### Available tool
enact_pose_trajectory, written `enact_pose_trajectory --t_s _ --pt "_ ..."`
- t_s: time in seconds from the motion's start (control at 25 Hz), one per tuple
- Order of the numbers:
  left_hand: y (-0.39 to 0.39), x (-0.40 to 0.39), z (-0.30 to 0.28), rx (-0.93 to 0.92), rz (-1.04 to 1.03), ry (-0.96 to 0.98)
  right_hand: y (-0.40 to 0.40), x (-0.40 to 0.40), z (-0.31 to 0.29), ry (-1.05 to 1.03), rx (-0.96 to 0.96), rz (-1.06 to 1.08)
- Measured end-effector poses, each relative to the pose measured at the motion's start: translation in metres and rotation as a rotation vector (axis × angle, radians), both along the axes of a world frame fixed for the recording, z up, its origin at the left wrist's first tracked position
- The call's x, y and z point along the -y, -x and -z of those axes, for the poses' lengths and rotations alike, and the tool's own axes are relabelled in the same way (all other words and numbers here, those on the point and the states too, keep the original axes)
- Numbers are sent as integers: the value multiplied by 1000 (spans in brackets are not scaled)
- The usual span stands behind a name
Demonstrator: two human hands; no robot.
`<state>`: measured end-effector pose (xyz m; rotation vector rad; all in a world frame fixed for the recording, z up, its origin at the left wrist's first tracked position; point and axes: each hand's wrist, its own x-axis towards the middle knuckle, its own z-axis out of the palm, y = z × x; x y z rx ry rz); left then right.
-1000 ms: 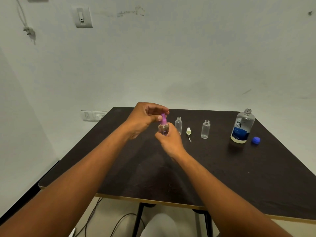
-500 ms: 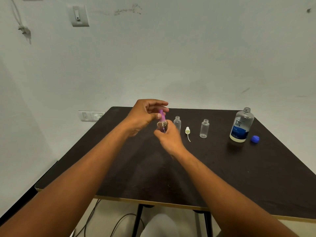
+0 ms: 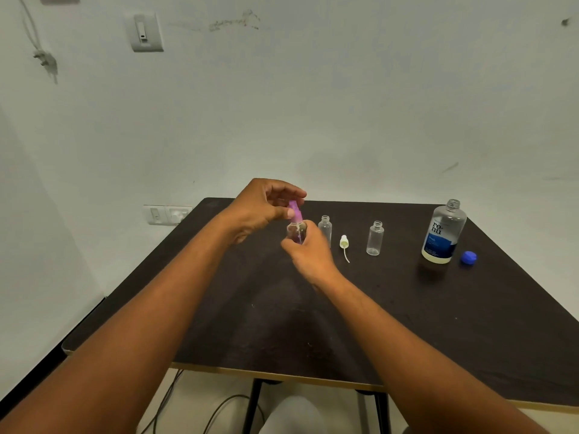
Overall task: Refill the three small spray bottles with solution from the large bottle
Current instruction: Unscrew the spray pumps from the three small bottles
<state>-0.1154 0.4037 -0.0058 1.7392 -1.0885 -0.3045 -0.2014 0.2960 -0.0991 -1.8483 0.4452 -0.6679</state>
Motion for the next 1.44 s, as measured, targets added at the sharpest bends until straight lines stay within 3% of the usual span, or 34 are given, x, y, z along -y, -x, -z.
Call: enact_pose_trajectory --t_s 0.08,0.28,0.6,1.44 --pt "0 0 -1 85 -6 -38 -1 0 -3 -3 -7 1" --pt "2 6 -2 163 -328 104 -2 -3 -1 15 -18 0" --pt "-35 -11 -33 -98 -524 360 -11 0 6 -5 -70 -35" --pt "-129 21 79 -92 -504 -14 -98 43 23 143 -198 63"
